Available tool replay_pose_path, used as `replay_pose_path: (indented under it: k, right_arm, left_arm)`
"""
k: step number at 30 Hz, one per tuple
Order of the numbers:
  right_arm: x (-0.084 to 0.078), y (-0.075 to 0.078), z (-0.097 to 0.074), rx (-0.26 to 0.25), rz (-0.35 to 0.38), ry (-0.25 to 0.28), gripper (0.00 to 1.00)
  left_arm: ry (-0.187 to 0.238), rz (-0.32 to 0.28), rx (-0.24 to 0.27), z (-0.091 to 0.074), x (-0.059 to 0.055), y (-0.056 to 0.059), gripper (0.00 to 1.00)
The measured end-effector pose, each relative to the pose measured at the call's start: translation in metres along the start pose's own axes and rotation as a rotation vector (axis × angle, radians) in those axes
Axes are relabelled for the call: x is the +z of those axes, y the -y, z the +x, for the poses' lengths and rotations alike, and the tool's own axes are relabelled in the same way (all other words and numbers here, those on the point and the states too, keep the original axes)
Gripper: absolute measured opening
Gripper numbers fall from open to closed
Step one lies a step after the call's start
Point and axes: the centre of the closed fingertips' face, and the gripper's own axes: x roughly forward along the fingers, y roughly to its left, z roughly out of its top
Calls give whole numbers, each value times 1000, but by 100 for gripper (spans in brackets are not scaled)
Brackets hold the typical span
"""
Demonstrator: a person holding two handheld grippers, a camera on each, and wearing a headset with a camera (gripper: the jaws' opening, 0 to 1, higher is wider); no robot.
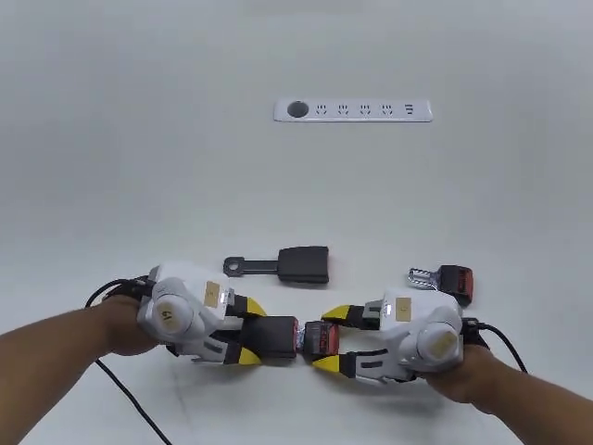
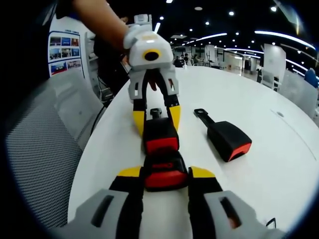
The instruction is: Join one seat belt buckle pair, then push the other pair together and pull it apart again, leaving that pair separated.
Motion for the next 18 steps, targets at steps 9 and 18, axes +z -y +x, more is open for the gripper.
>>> replay_pose_path:
  k: [9, 18]
  right_arm:
    - [-1, 0, -1, 1, 4, 7, 34]
    - [-2, 0, -2, 2, 7, 5, 34]
  left_arm:
    - [0, -4, -5, 0, -1, 0, 32]
    - [0, -7, -4, -1, -1, 1, 32]
